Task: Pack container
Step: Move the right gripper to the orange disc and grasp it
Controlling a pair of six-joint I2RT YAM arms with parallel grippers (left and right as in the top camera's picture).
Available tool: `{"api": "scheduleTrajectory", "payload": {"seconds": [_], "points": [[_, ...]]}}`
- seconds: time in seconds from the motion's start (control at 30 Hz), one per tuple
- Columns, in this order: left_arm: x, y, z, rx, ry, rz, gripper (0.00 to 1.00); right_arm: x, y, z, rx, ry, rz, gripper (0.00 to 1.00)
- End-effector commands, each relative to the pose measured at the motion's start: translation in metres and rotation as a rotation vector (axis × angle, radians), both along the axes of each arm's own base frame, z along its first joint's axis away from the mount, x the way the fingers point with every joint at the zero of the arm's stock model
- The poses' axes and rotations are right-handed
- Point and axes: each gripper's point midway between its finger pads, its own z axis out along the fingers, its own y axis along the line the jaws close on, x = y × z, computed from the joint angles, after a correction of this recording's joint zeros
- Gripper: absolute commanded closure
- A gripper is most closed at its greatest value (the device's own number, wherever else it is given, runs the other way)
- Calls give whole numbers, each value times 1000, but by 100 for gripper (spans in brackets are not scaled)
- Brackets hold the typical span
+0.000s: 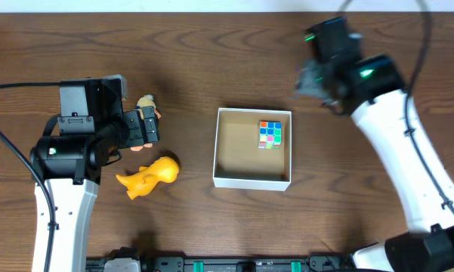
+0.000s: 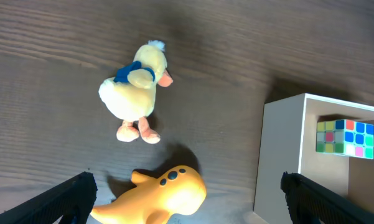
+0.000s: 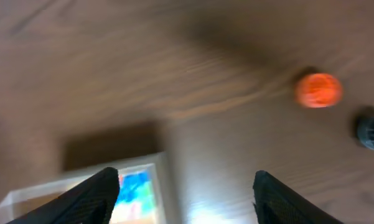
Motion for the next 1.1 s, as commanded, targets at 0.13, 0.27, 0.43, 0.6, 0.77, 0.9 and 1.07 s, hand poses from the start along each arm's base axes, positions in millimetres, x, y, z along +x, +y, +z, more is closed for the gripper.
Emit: {"api": "scheduleTrajectory", "payload": {"seconds": [0.13,0.27,0.43,0.6,0.77,0.9,1.07], "points": [[2,-3,5,-15,-7,2,2,27,-107,-45,43,109,-101,18],[2,-3,5,-15,-7,2,2,24,-150,-78,66,200,-124,13],[2,-3,5,-15,-7,2,2,21,-182,-115,59,289,-128,10],[2,-3,5,-15,-7,2,2,22,-188,-150,64,363,-113,7],[2,-3,5,-15,-7,2,2,25,-189,-179,73,411,-108,5],[2,-3,5,-15,-7,2,2,26,-189,-197,79,439,-108,4],[2,-3,5,-15,-7,2,2,28,-192,-213,77,453,-91,4]]}}
